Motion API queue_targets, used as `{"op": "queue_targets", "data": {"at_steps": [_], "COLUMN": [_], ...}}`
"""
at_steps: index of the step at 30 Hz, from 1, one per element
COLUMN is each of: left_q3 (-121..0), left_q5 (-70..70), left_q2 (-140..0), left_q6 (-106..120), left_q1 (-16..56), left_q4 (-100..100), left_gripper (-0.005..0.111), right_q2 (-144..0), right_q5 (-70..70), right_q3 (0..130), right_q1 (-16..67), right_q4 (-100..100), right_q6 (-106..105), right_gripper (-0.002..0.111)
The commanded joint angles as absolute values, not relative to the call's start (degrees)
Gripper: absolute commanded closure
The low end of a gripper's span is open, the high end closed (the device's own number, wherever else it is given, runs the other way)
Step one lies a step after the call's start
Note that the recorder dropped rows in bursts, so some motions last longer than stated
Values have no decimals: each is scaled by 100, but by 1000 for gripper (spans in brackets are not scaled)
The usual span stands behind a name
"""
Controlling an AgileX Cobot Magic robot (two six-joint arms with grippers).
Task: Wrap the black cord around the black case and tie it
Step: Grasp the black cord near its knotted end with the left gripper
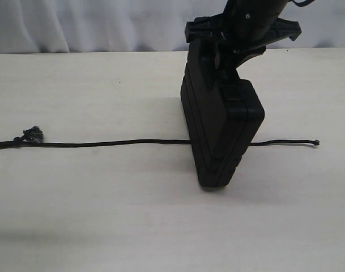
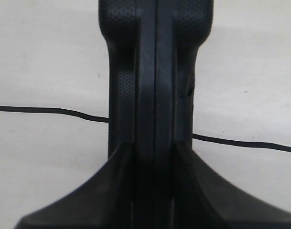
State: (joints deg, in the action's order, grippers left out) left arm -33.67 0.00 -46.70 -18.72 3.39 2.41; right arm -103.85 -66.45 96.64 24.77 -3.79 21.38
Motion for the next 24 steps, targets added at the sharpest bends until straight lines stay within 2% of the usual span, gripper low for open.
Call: {"op": "queue_targets", "data": {"at_steps": [1,5,10,13,17,22,24], "left_q3": [-3465,-3915,-4734,-5159,-5517,-5995,-6032], "left_q5": [-220,394,2419,3314,3762,4352,4151], "left_q2": [-6045,-7076,-8240,-8963,-9667,-10387,-10522], "left_q6": [-1398,-1313,-513,-283,181,454,462], "left_q1": [971,1806,2475,2371,2087,1324,988], "left_q4": [848,2242,3385,3310,2828,2046,2043], "left_gripper": [107,107,107,107,107,107,107], "right_q2": [-10308,-10308,-10308,-10308,-10308,-10308,-10308], "right_q5": [-6810,-6836,-6822,-6821,-6821,-6722,-6688], "right_q3": [9688,9688,9688,9688,9688,9688,9688], "right_q1": [2481,2481,2481,2481,2481,2481,2481], "right_q4": [-260,-260,-260,-260,-260,-260,-260], "right_q6": [2024,2024,1990,1936,1876,1875,1856], "right_gripper": [104,104,104,104,104,104,104]}}
